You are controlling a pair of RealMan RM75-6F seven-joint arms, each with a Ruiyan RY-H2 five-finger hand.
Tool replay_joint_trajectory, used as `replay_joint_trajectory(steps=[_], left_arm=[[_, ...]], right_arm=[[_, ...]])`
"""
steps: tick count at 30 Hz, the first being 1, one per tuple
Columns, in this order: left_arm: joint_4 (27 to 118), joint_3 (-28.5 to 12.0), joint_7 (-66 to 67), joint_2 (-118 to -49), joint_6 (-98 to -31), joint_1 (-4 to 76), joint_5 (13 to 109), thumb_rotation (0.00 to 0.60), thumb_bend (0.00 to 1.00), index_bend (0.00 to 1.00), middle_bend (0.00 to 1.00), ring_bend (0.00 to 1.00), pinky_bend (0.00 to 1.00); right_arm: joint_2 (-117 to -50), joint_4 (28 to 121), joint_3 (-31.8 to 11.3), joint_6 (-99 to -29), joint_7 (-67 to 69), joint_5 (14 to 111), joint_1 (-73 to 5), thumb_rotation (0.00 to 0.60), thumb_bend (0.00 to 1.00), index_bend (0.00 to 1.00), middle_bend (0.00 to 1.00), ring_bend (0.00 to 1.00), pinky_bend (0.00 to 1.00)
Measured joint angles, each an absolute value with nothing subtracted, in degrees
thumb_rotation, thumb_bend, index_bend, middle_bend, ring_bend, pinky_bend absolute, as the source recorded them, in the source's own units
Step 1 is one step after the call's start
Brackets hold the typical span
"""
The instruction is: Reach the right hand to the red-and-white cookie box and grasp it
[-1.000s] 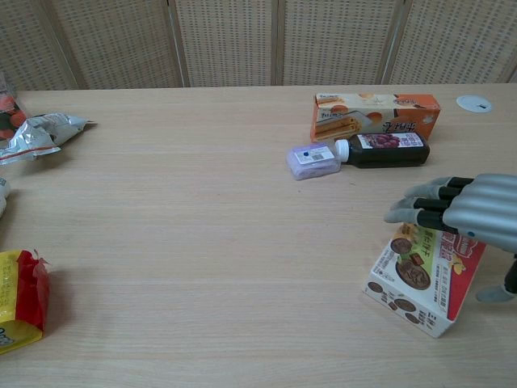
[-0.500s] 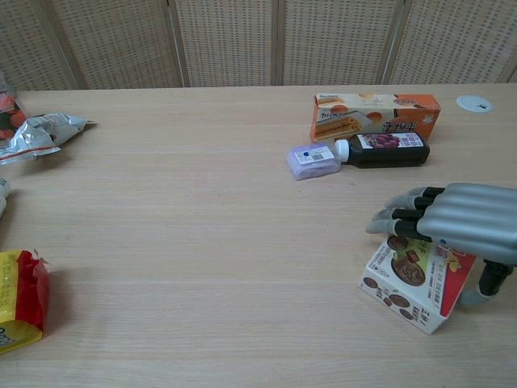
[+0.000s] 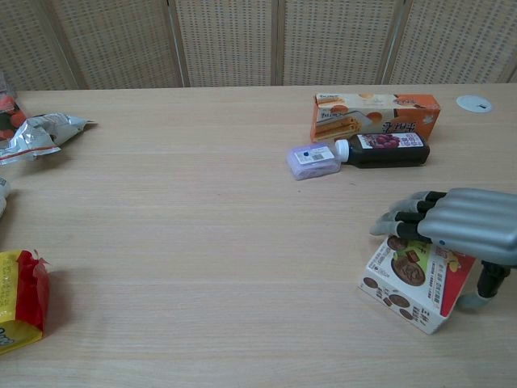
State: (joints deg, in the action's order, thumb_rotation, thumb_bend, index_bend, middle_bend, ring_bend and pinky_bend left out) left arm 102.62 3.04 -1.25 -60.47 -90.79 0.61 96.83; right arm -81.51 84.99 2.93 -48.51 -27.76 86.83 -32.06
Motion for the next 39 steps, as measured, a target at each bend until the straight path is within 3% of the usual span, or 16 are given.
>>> replay_joint_trajectory(steps=[4,10,22,39], left_arm=[[102.59,3.07,-1.23,-60.59,-90.63,0.62,96.78,0.600,0.23,0.12,0.08,0.00,0.00],[102.57,2.98,-1.13,-60.61,-90.64,0.64,96.75,0.600,0.23,0.12,0.07,0.00,0.00],[102.75,2.99,-0.56,-60.84,-90.06,0.85,96.62,0.600,0.22,0.12,0.08,0.00,0.00],[102.42,3.83,-0.94,-60.95,-91.49,-0.25,97.58,0.600,0.22,0.12,0.08,0.00,0.00]], right_arm=[[-81.63,85.08,2.88,-48.72,-27.57,86.21,-32.10,0.600,0.15,0.28,0.45,0.22,0.19],[-81.29,85.43,2.79,-49.56,-27.29,85.57,-32.01,0.600,0.16,0.37,0.52,0.29,0.23],[-76.48,89.75,0.04,-55.83,-24.09,85.80,-31.44,0.600,0.16,0.40,0.54,0.32,0.24],[-63.65,100.88,-11.05,-65.98,-17.22,84.06,-31.96,0.600,0.16,0.40,0.54,0.32,0.24]])
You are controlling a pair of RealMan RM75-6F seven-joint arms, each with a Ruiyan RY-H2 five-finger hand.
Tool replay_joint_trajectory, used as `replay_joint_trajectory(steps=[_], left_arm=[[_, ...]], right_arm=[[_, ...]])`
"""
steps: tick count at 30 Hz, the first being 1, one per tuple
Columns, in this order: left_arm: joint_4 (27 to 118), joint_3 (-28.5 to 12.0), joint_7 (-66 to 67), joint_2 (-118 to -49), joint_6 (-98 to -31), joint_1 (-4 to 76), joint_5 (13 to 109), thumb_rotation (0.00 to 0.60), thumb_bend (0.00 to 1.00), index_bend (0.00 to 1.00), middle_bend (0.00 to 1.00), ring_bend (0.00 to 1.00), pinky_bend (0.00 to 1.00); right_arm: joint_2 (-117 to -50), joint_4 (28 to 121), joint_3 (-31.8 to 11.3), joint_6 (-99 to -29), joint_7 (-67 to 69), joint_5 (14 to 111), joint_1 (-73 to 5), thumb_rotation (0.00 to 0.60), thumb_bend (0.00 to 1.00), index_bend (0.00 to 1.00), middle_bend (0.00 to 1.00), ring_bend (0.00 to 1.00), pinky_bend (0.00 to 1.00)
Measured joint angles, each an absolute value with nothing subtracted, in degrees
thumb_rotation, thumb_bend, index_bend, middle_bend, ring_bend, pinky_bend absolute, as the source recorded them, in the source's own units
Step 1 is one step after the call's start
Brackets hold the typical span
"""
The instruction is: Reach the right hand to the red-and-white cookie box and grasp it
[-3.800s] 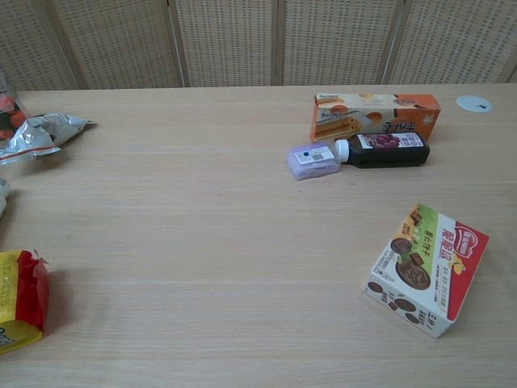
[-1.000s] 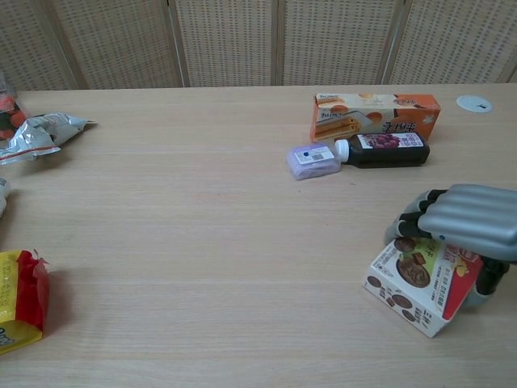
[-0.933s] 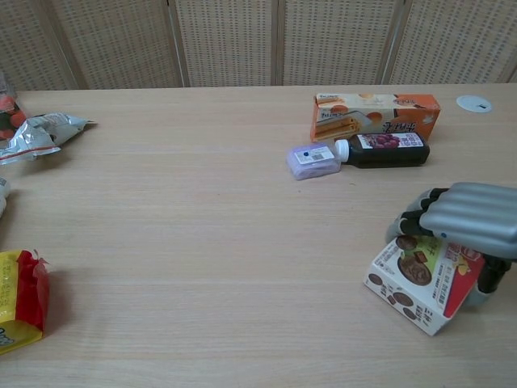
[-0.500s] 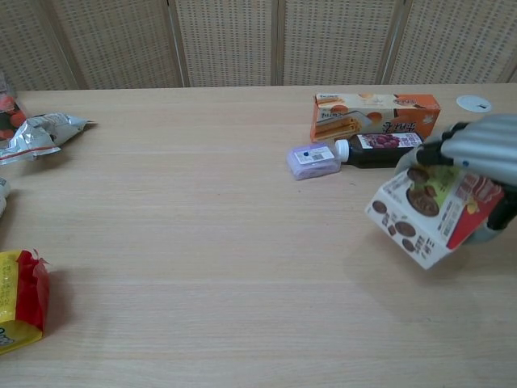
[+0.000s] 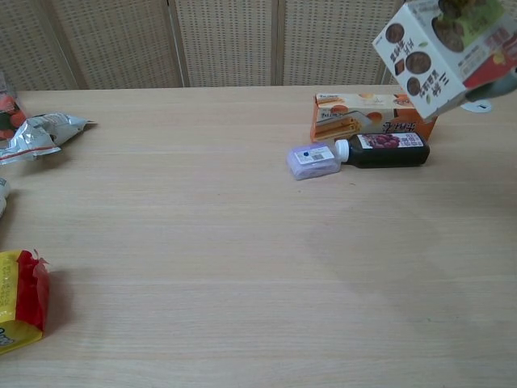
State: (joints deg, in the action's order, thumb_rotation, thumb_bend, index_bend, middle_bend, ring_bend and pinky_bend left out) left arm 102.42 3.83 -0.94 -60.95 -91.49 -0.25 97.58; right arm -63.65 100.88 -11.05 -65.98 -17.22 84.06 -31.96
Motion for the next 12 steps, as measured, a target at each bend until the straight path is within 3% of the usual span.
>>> replay_joint_trajectory(steps=[12], left_arm=[[101.60,4.17,-1.91,-61.15,-92.10,-0.84,98.00,0.600,0.23,0.12,0.07,0.00,0.00]], right_arm=[[-61.25,103.43,-12.54,-67.26,-18.36,82.98,-32.41,0.600,0.16,0.41,0.54,0.32,0.24]])
